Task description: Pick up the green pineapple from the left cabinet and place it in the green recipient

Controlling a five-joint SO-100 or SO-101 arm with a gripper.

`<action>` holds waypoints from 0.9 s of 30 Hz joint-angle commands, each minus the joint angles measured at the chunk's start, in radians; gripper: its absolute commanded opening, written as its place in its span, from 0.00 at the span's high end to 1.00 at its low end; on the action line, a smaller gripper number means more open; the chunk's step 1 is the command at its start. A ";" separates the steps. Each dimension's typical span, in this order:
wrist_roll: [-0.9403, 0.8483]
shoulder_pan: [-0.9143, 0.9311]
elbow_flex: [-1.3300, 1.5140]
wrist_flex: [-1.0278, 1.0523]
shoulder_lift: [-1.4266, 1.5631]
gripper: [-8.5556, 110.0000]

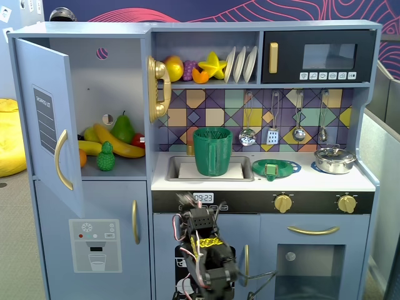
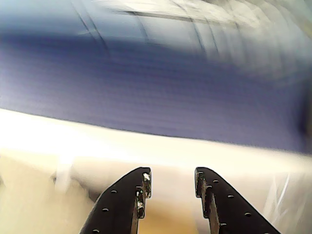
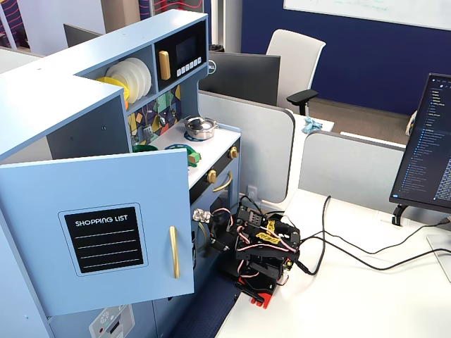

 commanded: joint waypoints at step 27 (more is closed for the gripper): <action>0.048 -0.307 -0.537 -1.376 -0.884 0.67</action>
